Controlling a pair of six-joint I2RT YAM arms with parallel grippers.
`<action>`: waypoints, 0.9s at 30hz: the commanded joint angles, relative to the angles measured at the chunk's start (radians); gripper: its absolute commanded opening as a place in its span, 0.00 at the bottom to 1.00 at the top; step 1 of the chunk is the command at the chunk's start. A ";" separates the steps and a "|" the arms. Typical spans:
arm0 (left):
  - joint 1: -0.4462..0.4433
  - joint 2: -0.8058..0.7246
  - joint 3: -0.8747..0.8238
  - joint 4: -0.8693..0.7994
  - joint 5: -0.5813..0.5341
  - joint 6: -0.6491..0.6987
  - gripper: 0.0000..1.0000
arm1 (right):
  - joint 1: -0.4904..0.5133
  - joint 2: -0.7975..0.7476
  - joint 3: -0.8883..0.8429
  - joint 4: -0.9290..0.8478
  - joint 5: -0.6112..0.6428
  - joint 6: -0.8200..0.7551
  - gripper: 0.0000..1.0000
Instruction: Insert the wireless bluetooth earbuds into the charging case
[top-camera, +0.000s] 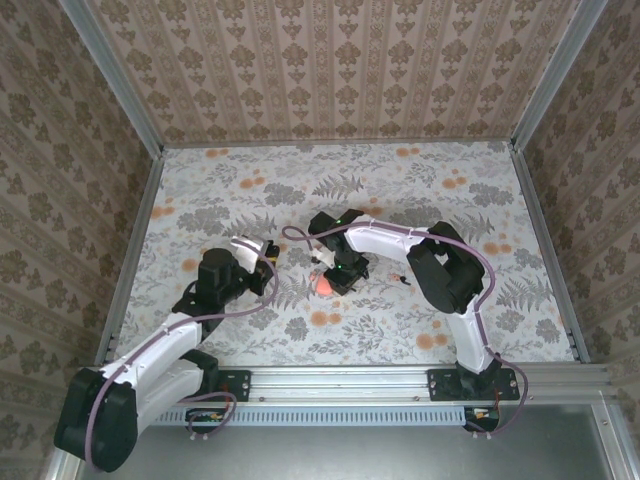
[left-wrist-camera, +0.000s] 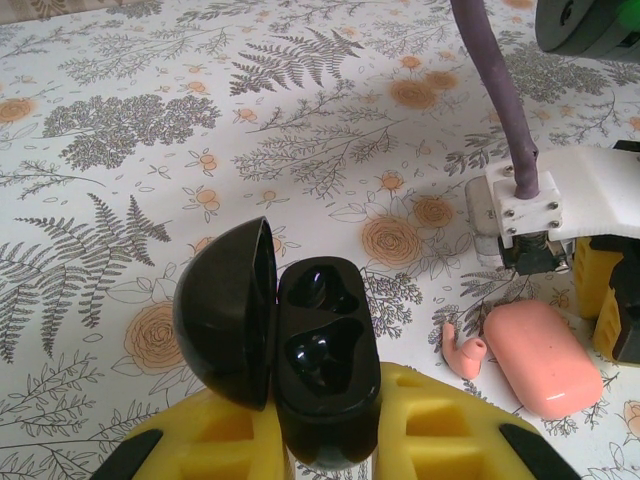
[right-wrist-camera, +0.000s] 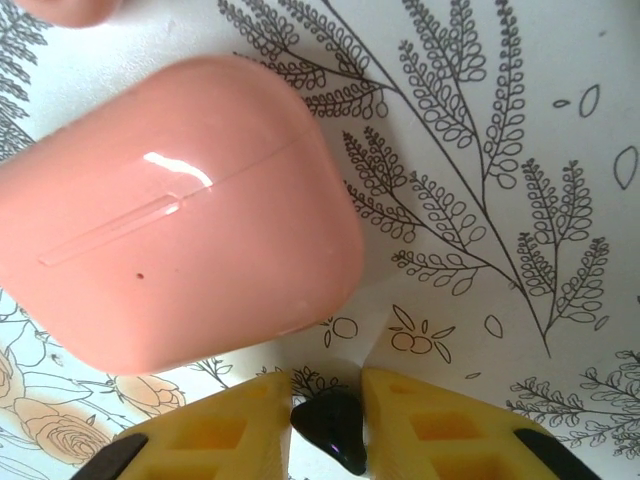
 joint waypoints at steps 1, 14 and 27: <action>0.008 0.011 0.010 0.012 0.015 0.001 0.09 | 0.007 -0.022 -0.016 -0.083 0.044 -0.005 0.22; -0.006 0.107 0.003 0.104 0.045 -0.015 0.09 | -0.047 -0.165 -0.144 0.105 -0.043 0.102 0.18; -0.142 0.353 0.076 0.279 0.067 0.019 0.08 | -0.222 -0.361 -0.483 0.678 -0.256 0.402 0.17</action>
